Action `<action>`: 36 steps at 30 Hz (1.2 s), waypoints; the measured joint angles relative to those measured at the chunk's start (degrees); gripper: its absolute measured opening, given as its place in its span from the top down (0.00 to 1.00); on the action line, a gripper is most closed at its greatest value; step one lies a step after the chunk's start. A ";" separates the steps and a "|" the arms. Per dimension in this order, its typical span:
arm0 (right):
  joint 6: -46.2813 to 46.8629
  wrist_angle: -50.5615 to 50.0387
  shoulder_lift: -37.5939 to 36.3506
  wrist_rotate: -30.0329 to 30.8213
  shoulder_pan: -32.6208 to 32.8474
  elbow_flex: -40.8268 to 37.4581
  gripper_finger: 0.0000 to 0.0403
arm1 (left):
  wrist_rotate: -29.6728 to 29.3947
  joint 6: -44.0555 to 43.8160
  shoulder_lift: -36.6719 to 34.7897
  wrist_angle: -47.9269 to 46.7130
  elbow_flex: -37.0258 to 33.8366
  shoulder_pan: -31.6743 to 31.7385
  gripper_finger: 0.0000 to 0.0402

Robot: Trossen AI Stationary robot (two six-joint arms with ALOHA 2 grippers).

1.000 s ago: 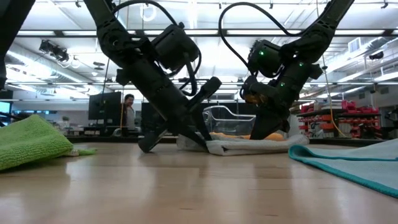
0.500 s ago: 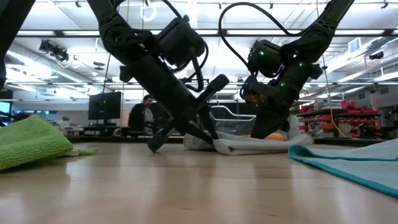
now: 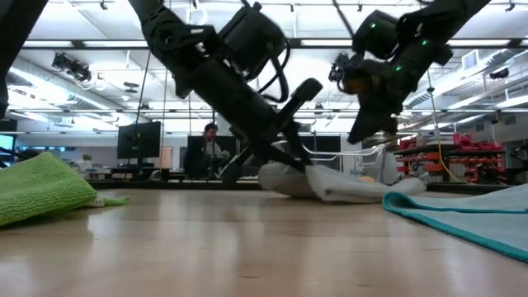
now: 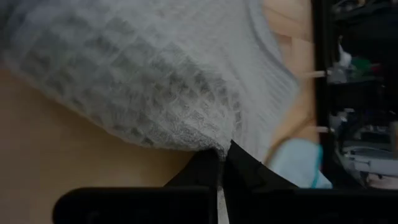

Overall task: Fold microfiber towels
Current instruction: Put the gray microfiber cloth into the transparent bin

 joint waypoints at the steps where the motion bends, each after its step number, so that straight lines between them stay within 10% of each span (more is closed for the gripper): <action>1: -0.06 -1.35 -1.20 0.63 0.00 0.00 0.99 | 0.02 0.47 0.00 -0.02 0.66 -0.09 0.97; 23: -0.62 -9.11 -22.03 2.22 -2.41 0.00 0.99 | 7.61 17.92 -0.25 -1.11 21.38 5.35 0.97; 36: -4.23 -23.85 -35.86 9.18 -6.53 11.86 0.99 | 16.58 30.05 -0.33 -19.20 38.70 17.60 0.97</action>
